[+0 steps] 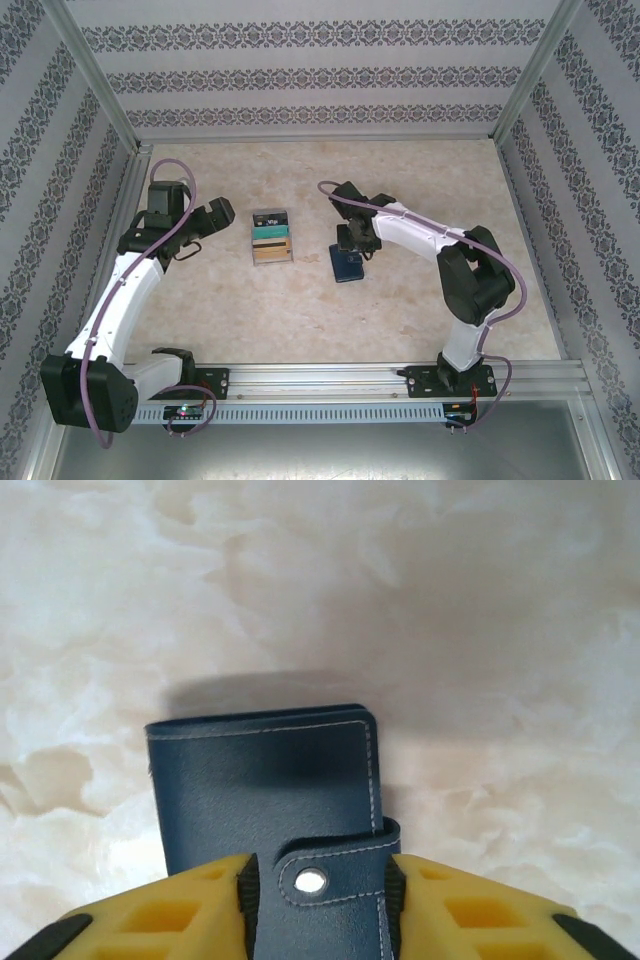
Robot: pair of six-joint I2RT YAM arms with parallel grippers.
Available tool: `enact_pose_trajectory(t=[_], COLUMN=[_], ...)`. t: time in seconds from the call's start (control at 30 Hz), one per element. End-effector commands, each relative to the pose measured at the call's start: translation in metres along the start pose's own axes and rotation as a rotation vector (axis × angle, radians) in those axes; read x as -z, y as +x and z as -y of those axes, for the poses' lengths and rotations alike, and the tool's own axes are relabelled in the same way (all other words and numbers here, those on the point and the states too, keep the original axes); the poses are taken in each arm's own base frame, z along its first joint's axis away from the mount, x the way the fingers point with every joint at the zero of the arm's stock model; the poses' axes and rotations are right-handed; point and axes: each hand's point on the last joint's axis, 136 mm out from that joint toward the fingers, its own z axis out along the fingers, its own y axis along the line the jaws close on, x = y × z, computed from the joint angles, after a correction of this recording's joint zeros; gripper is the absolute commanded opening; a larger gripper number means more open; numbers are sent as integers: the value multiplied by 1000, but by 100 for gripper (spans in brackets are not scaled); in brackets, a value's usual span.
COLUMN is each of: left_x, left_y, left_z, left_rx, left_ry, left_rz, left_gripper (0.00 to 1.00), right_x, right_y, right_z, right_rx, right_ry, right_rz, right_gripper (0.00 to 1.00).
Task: Take the credit cards out of the card holder
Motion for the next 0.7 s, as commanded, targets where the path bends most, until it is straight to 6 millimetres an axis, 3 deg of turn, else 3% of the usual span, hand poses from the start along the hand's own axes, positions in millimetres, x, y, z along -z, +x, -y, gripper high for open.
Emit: enact_pose_trajectory(t=[0.0, 0.17, 0.47, 0.67], left_x=[1, 1, 2, 3], left_y=[9, 11, 13, 13], left_z=[4, 2, 3, 4], left_rx=[2, -2, -6, -9], left_ry=[18, 10, 11, 11], left_rz=[-16, -24, -34, -40], left_gripper=[100, 99, 99, 99], right_x=[2, -9, -32, -31], right_y=[9, 16, 28, 33], right_z=[3, -7, -2, -1], right_rx=[93, 139, 175, 181], right_ry=[61, 57, 89, 90], right_rz=[-34, -76, -135, -151], right_gripper=[39, 39, 39, 44])
